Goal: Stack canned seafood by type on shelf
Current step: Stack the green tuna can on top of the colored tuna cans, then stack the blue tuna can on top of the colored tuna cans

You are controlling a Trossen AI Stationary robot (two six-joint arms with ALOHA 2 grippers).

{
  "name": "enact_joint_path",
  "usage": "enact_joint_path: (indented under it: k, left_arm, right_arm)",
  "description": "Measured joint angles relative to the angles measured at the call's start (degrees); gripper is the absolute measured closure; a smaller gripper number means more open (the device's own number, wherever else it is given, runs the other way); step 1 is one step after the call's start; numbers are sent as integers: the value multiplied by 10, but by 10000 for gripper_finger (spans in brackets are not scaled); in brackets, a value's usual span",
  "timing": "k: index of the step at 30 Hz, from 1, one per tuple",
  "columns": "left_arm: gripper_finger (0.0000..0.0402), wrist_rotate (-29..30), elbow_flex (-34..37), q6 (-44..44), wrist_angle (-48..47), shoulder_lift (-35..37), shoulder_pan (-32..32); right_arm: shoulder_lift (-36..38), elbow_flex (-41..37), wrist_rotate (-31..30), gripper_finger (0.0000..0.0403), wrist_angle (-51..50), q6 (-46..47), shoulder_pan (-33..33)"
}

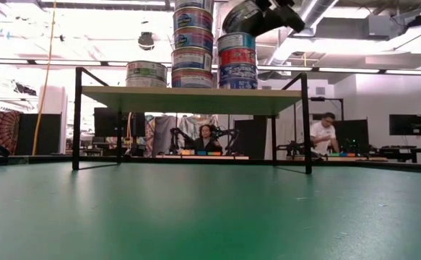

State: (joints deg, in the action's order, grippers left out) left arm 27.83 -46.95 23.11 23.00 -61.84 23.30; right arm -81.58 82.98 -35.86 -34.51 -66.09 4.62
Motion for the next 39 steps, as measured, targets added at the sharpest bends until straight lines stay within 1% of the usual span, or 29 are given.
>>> enact_joint_path:
  k: [3, 5, 12, 15, 18, 24, 25, 26, 27, 29, 30, 31, 33, 35, 37, 38, 39]
  left_arm:
    - [107, 0, 0, 0, 0, 0, -3]
    - [107, 0, 0, 0, 0, 0, -3]
    - [107, 0, 0, 0, 0, 0, -3]
    - [107, 1, 0, 0, 0, 0, -3]
    - [107, 17, 0, 3, 0, 0, -3]
    - [107, 49, 0, 26, 0, -4, -3]
    - [107, 49, 0, 27, 0, -6, -3]
    - [107, 49, 0, 27, 1, -8, -3]
    - [107, 47, 0, 29, 0, -8, -3]
    - [107, 35, 0, 42, -1, -8, -1]
    - [107, 28, 0, 46, 0, -8, 1]
    - [107, 23, 0, 46, 0, -8, 4]
    - [107, 23, 0, 40, -2, -8, 7]
    - [107, 28, 0, 33, -10, -8, 8]
    - [107, 34, 0, 32, -18, -8, 7]
    - [107, 35, 0, 32, -22, -8, 6]
    - [107, 35, 0, 31, -24, -8, 4]
  right_arm:
    - [-2, 0, -3, 184, 19, -13, 1]
    - [-2, 0, -2, 200, 21, -19, 0]
    - [-2, 0, -1, 282, 16, -19, 5]
    - [-2, 0, 1, 308, 16, -14, 16]
    - [-2, 0, 6, 320, 19, -12, 33]
    - [-8, 0, 35, 323, 24, -10, 60]
    - [-11, 0, 30, 323, 28, -13, 62]
    - [-12, 0, 11, 323, 30, -20, 62]
    - [-13, -1, -16, 323, 37, -30, 61]
    - [-8, -1, -81, 323, 85, -36, 55]
    - [1, 4, -103, 323, 95, -27, 51]
    - [10, 13, -112, 323, 94, -5, 46]
    - [32, 37, -109, 323, 82, 67, 35]
    - [49, 60, -102, 323, 30, 139, 21]
    - [57, 80, -89, 323, -34, 232, 1]
    - [60, 90, -73, 323, -71, 290, -11]
    - [62, 98, -40, 323, -104, 354, -22]
